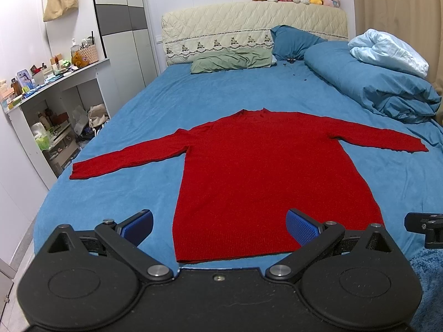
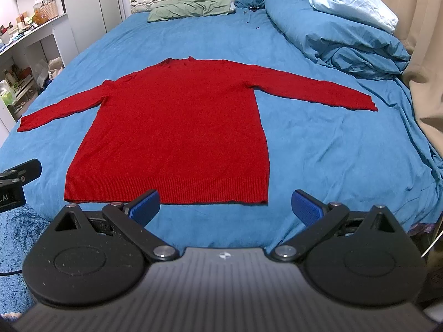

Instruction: Fold small clothes

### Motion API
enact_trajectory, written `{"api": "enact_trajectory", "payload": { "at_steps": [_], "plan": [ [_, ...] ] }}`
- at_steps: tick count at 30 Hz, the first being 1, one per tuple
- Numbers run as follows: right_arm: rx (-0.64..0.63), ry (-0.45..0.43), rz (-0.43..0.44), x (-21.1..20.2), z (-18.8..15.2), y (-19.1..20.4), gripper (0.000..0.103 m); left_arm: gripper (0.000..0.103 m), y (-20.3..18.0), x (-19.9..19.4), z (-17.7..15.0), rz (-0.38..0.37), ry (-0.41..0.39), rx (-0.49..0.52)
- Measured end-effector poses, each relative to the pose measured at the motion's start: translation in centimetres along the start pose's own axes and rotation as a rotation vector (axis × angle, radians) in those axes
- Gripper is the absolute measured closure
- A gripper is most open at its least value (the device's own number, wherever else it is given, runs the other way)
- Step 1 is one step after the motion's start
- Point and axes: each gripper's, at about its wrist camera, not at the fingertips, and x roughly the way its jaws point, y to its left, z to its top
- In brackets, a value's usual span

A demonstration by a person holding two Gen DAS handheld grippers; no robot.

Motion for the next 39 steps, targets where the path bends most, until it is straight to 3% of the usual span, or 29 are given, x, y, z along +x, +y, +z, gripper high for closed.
{"api": "enact_trajectory", "payload": {
  "at_steps": [39],
  "plan": [
    [-0.004, -0.002, 0.006, 0.07, -0.02, -0.01, 0.0, 0.0, 0.02, -0.21, 0.08, -0.001, -0.025, -0.013]
  ]
}}
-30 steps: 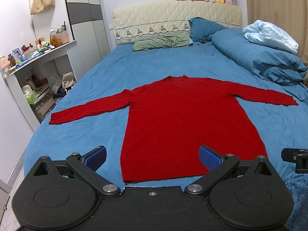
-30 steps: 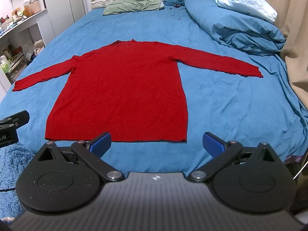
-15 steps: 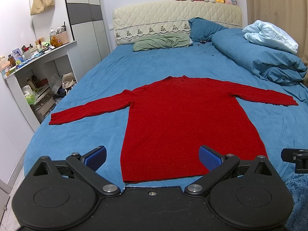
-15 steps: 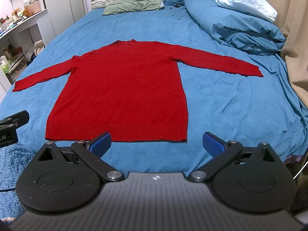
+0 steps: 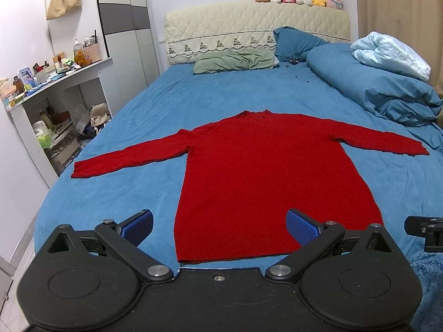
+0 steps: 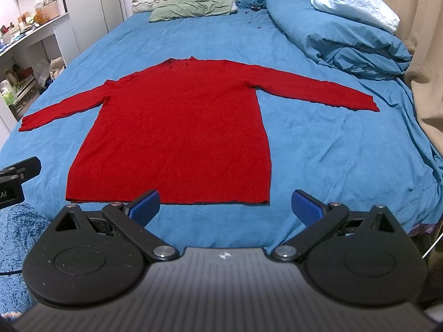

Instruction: Fold small clothes

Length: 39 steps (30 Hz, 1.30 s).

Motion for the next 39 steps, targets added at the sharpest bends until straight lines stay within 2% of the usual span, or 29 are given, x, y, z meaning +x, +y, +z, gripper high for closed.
{"api": "enact_trajectory", "payload": {
  "at_steps": [5, 8, 15, 19, 21, 26, 30, 34, 39],
  "plan": [
    [0.007, -0.008, 0.004, 0.1, 0.1, -0.3, 0.0, 0.0, 0.1, 0.2, 0.4, -0.007, -0.009, -0.005],
    [0.01, -0.025, -0.01, 0.2, 1.0, -0.9, 0.0, 0.0, -0.1, 0.7, 2.3, -0.041, -0.038, -0.002],
    [0.029, -0.099, -0.086, 1.9, 6.8, -4.4, 0.0, 0.0, -2.9, 4.0, 11.2, -0.105, -0.16, 0.063],
    [0.073, -0.134, -0.099, 4.4, 11.7, -8.2, 0.0, 0.0, -5.6, 7.8, 16.9, -0.166, -0.216, 0.073],
    [0.1, -0.138, -0.103, 6.0, 13.8, -10.1, 0.0, 0.0, -7.4, 10.5, 19.5, -0.195, -0.211, 0.086],
    [0.204, -0.103, -0.105, 11.3, 18.3, -15.0, 0.0, 0.0, -12.2, 18.3, 24.0, -0.253, -0.145, 0.083],
    [0.276, -0.072, -0.111, 17.0, 20.3, -18.5, 0.0, 0.0, -16.0, 24.9, 25.5, -0.246, -0.079, 0.122],
    [0.352, -0.027, -0.129, 22.6, 19.9, -21.9, 0.0, 0.0, -19.2, 32.2, 25.1, -0.254, 0.045, 0.157],
    [0.45, 0.008, -0.151, 28.9, 16.5, -26.2, 0.0, 0.0, -22.3, 40.0, 22.7, -0.248, 0.166, 0.185]
  ]
}}
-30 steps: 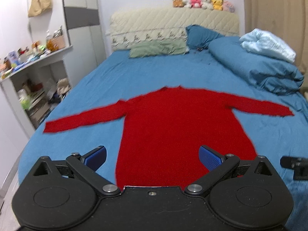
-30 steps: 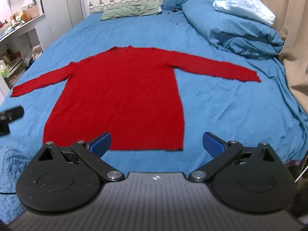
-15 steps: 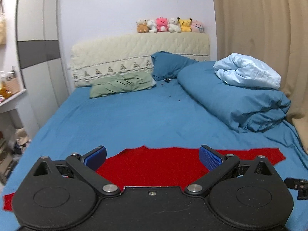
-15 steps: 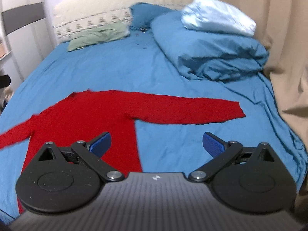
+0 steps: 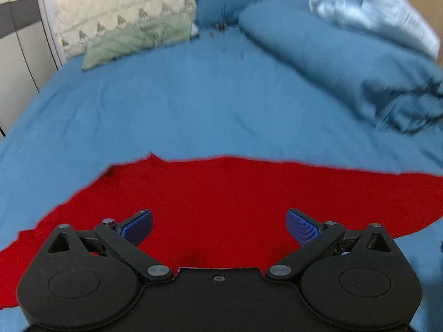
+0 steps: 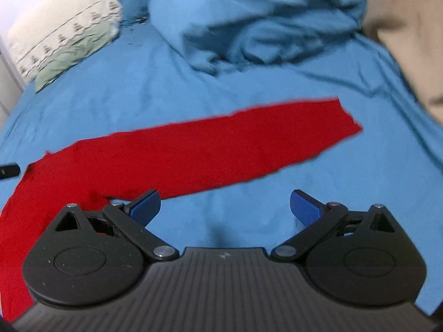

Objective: Fold small clothes
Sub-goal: 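Lower the right tool to the sweater sleeve cuff and close on it, then carry the held sleeve across the sweater body and open the right tool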

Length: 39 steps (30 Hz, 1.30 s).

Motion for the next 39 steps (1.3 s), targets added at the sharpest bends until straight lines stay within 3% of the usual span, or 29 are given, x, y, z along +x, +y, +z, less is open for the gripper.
{"api": "enact_trajectory", "payload": {
  "at_steps": [7, 9, 13, 16, 20, 23, 29, 32, 35, 39],
  "plan": [
    [0.174, -0.034, 0.009, 6.0, -1.1, -5.6, 0.0, 0.0, -1.6, 7.6, -1.6, -0.069, 0.111, -0.05],
    [0.208, -0.047, 0.015, 7.3, -0.9, -6.7, 0.013, 0.0, -2.3, 9.2, -1.8, -0.072, 0.135, -0.06],
    [0.238, -0.115, -0.011, 9.0, 0.3, -8.3, 0.025, 0.0, -2.9, 11.3, -2.2, -0.067, 0.173, -0.074],
    [0.28, -0.139, -0.01, 10.2, 1.5, -9.8, 0.036, 0.0, -3.4, 12.1, -2.2, -0.052, 0.154, -0.017],
    [0.301, -0.156, -0.021, 11.2, 2.5, -11.3, 0.068, 0.0, -3.3, 12.6, -1.7, -0.068, 0.18, -0.005],
    [0.264, -0.154, -0.038, 11.4, 3.0, -11.3, 0.081, 0.0, -3.0, 13.2, -0.9, -0.095, 0.21, 0.006],
    [0.146, -0.145, -0.029, 10.1, 4.6, -8.4, 0.083, 0.0, -2.1, 12.1, -0.7, -0.123, 0.242, 0.045],
    [0.056, -0.169, 0.029, 8.5, 6.4, -5.0, 0.083, 0.0, -0.6, 10.6, -0.9, -0.136, 0.192, 0.026],
    [0.015, -0.191, 0.164, 6.9, 8.4, 0.1, 0.083, 0.0, 2.2, 8.0, -1.6, -0.169, 0.122, 0.006],
    [-0.072, -0.201, 0.399, 5.6, 8.9, 10.5, 0.083, 0.0, 6.7, 5.0, -3.3, -0.175, 0.058, -0.02]
  ]
}}
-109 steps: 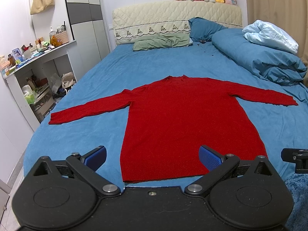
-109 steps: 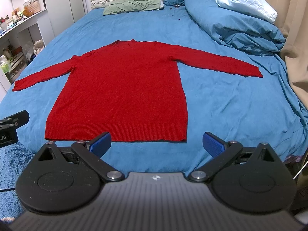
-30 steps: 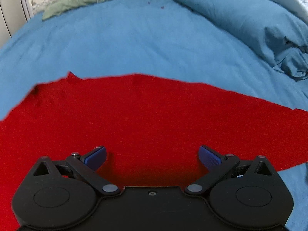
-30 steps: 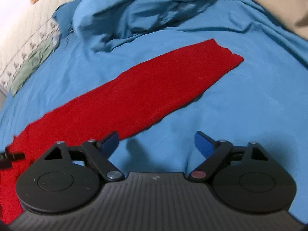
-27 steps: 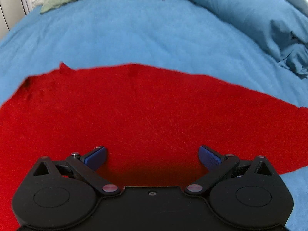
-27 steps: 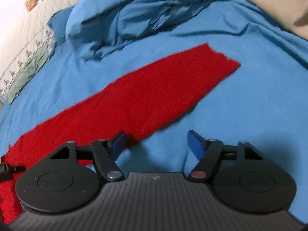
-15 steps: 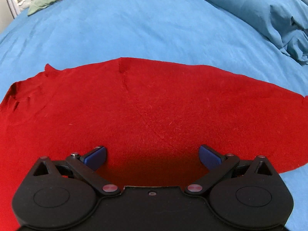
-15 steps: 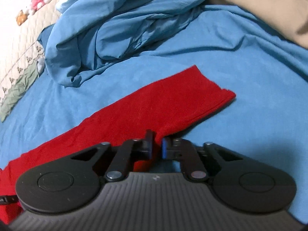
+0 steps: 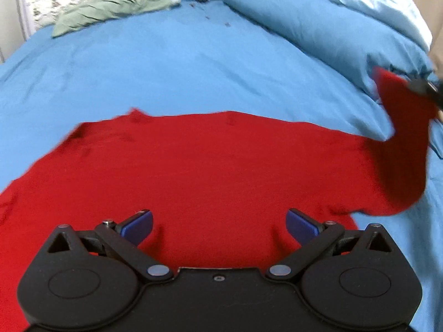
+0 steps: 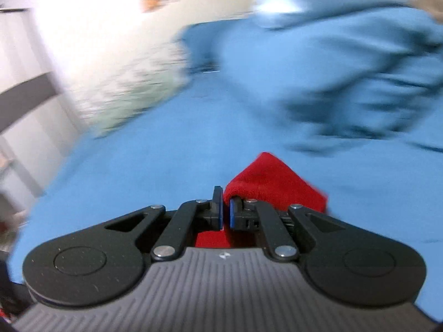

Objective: Fold small clothes
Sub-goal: 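Carry the held sleeve across the sweater body and open the right tool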

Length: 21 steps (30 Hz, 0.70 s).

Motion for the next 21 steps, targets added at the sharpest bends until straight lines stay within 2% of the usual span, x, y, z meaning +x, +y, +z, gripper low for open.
{"api": "enact_trajectory", "payload": {
  "at_steps": [2, 4, 6, 9, 11, 13, 14, 17, 21],
  "plan": [
    [-0.068, 0.033, 0.102, 2.2, -1.0, 5.5, 0.083, 0.0, 1.7, -1.2, -0.6, 0.019, 0.007, 0.004],
    [-0.153, 0.1, 0.202, 4.9, -3.4, 10.5, 0.083, 0.0, 3.5, -2.0, -1.6, 0.026, 0.027, 0.016],
    [-0.226, 0.189, 0.25, 7.7, -6.7, 14.0, 0.083, 0.0, 5.1, -2.7, -2.8, 0.036, 0.024, 0.016],
    [-0.279, 0.318, 0.258, 11.2, -11.8, 16.4, 0.083, 0.0, 6.9, -3.4, -4.6, 0.069, 0.019, 0.029],
    [-0.297, 0.365, 0.248, 12.7, -14.2, 16.7, 0.081, 0.0, 7.4, -3.4, -5.3, 0.096, 0.017, 0.055],
    [-0.294, 0.37, 0.25, 13.0, -15.1, 16.5, 0.078, 0.0, 7.8, -3.4, -5.5, 0.113, 0.009, 0.081],
    [-0.299, 0.357, 0.257, 13.0, -15.1, 16.3, 0.072, 0.0, 7.5, -3.5, -5.7, 0.118, -0.001, 0.093],
    [-0.293, 0.364, 0.284, 12.7, -14.1, 15.9, 0.037, 0.0, 6.6, -3.5, -5.5, 0.117, -0.026, 0.121],
    [-0.331, 0.295, 0.245, 9.1, -12.2, 13.9, 0.028, 0.0, 4.4, -3.6, -4.4, 0.076, -0.077, 0.16]
  ]
}}
